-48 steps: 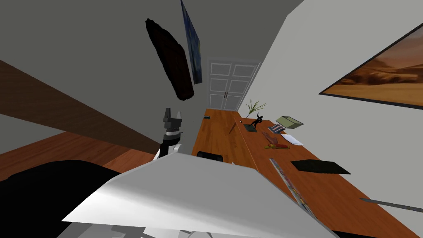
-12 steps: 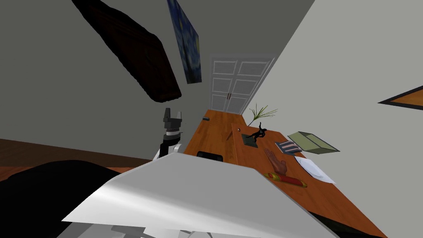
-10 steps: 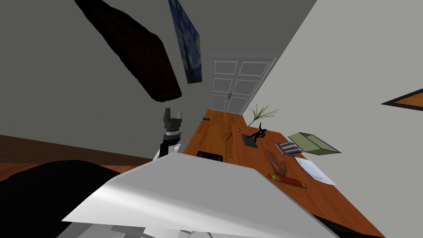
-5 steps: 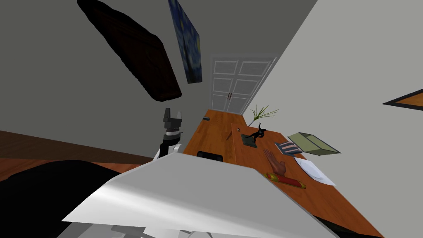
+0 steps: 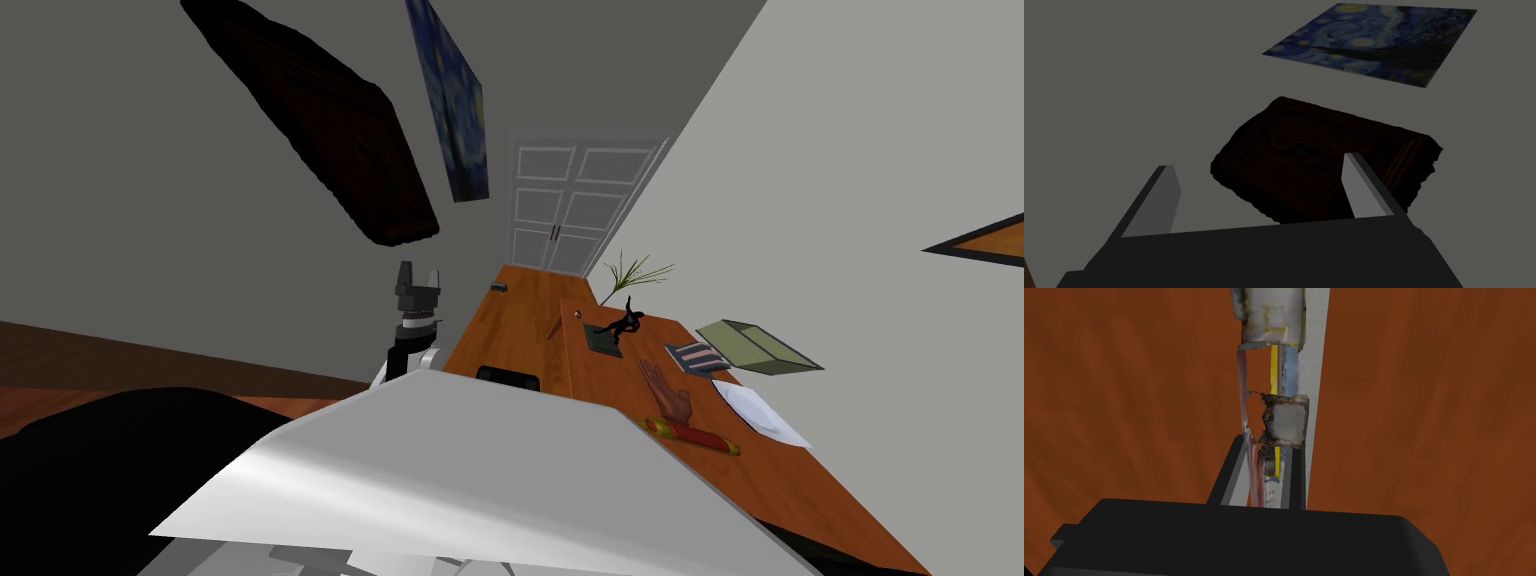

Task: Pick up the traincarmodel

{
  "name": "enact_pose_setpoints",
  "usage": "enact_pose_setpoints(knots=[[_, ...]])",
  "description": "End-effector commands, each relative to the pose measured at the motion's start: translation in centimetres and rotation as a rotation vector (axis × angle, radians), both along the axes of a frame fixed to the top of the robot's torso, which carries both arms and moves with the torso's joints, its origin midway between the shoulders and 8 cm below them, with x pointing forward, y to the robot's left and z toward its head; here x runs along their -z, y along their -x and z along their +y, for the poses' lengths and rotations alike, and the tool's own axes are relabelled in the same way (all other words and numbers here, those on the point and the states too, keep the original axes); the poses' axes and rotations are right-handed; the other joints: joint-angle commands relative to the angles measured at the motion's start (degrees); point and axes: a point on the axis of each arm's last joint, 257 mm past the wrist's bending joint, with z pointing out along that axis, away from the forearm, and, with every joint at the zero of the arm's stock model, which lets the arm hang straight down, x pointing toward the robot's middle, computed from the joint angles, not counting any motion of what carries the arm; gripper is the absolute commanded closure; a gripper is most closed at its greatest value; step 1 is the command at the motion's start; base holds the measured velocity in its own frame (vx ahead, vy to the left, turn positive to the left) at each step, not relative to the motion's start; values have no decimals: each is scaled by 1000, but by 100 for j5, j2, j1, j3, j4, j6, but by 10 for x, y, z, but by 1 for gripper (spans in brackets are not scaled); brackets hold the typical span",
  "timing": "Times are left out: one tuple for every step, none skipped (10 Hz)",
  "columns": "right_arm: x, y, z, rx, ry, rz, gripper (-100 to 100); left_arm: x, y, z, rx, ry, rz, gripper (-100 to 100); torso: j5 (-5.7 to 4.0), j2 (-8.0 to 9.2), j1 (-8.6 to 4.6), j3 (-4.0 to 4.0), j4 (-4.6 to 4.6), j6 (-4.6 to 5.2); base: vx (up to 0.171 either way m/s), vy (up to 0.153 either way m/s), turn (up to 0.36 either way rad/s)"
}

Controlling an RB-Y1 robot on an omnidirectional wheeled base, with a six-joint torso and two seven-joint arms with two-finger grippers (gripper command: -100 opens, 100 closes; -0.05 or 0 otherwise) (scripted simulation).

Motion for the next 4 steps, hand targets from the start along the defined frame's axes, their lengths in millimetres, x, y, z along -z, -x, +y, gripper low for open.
enact_pose_setpoints(knots=[[-9,-1,-8,-6,2,-1,100,0,0,0,0,0,0,0,0,0,0,0,0,0,12,52,-55],[-14,-1,-13,-9,2,-2,100,0,0,0,0,0,0,0,2,-1,12,-1,-1,3,14,55,-39],[-11,0,-10,-7,3,-1,100,0,0,0,0,0,0,0,4,-2,16,-2,-1,1,6,22,-8],[-12,0,-11,-8,2,-1,0,0,0,0,0,0,0,0,1,-1,7,-1,0,0,0,0,0]])
